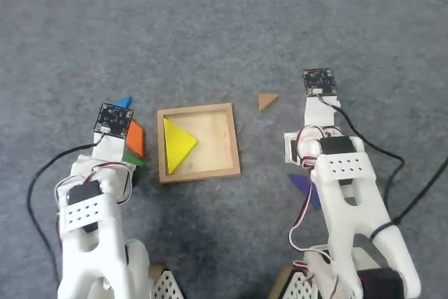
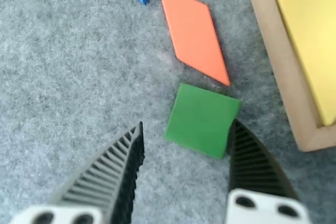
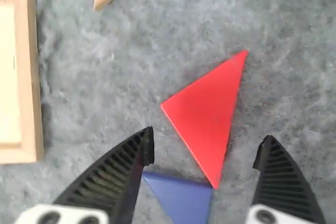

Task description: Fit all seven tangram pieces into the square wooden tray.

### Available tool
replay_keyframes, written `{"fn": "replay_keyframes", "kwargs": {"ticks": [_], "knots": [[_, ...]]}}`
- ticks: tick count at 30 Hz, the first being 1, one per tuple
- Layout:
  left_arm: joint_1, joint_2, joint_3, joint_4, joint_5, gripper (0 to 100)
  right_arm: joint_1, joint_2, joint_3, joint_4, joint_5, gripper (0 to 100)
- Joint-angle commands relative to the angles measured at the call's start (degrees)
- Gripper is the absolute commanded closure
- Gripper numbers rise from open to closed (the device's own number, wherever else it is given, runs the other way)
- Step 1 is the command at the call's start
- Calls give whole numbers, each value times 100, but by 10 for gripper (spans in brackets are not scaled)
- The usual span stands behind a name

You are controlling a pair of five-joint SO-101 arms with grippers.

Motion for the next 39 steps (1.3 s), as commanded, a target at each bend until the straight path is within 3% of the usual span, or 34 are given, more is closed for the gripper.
{"fn": "replay_keyframes", "kwargs": {"ticks": [1,14,21,30,35,39], "knots": [[-9,-158,-57,-105,44,753,66,321,-492,-101,-158,689],[-18,-158,-57,-105,44,753,224,2932,-2092,31,-132,686],[-18,-158,-57,-105,44,753,171,3099,-2295,321,-88,551],[-18,-158,-57,-105,44,753,-31,3099,-2312,171,-79,596],[-18,-158,-57,-105,44,753,-13,3424,-2444,-4,-492,621],[-18,-158,-57,-105,44,753,13,3873,-3024,470,-466,638]]}}
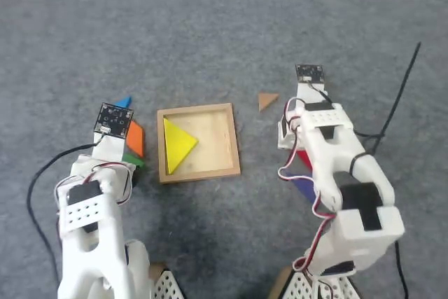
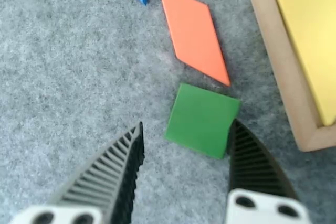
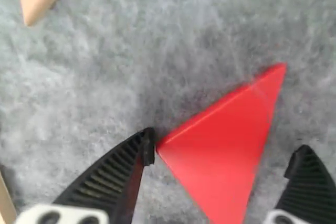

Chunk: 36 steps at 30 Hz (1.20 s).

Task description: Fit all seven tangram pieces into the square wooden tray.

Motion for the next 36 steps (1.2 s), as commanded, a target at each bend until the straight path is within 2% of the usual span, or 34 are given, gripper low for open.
{"fn": "replay_keyframes", "kwargs": {"ticks": [1,5,11,14,18,22,24,29,36], "knots": [[-18,-158,-57,-105,44,753,4,233,-765,444,-62,646],[-18,-158,-57,-105,44,753,163,699,-1371,980,-62,709],[-18,-158,-57,-105,44,753,374,1270,-2127,1719,-62,856],[-18,-158,-57,-105,44,753,374,1402,-2321,1921,-26,883],[-26,-158,-57,-105,44,753,374,1429,-2338,1982,281,819],[-26,-158,-57,-105,44,753,338,1411,-2567,2325,378,657],[-26,-158,-57,-105,44,753,251,1411,-2743,2668,730,601],[-18,-158,-48,-97,35,753,-154,1481,-2831,3169,1644,589],[-18,-158,-48,-97,35,753,-409,1508,-2277,3029,2031,589]]}}
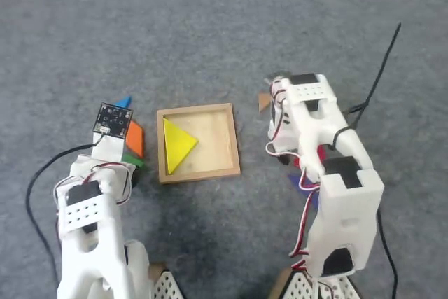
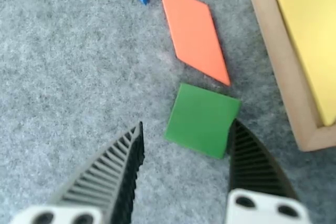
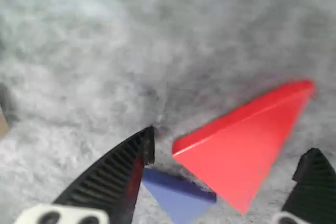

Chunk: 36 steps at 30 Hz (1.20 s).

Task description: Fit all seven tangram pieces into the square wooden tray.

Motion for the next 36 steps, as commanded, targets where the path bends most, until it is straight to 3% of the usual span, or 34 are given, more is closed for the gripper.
{"fn": "replay_keyframes", "kwargs": {"ticks": [1,4,12,30,36], "knots": [[-18,-158,-48,-97,35,753,-31,-48,35,-13,264,590],[-18,-158,-48,-97,35,753,233,-22,44,-180,308,612],[-18,-158,-48,-97,35,753,655,-13,-62,-119,466,796],[-18,-158,-48,-97,35,753,620,-119,-422,435,501,801],[-18,-158,-48,-97,35,753,629,-549,-404,637,1196,801]]}}
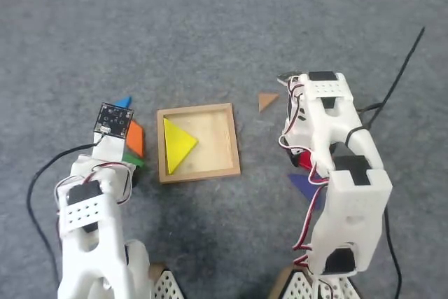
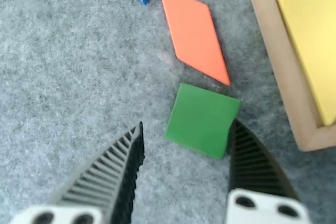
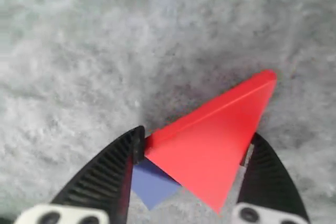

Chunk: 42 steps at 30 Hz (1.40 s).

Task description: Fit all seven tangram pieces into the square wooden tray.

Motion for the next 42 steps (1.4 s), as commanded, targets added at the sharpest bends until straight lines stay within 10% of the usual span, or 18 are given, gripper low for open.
{"fn": "replay_keyframes", "kwargs": {"ticks": [1,30,42], "knots": [[-18,-158,-48,-97,35,753,13,-593,-132,251,413,801],[-35,-158,-48,-97,35,753,-1710,-2730,-158,497,1934,894],[-35,-158,-48,-97,35,753,1446,-4752,501,1121,3007,893]]}}
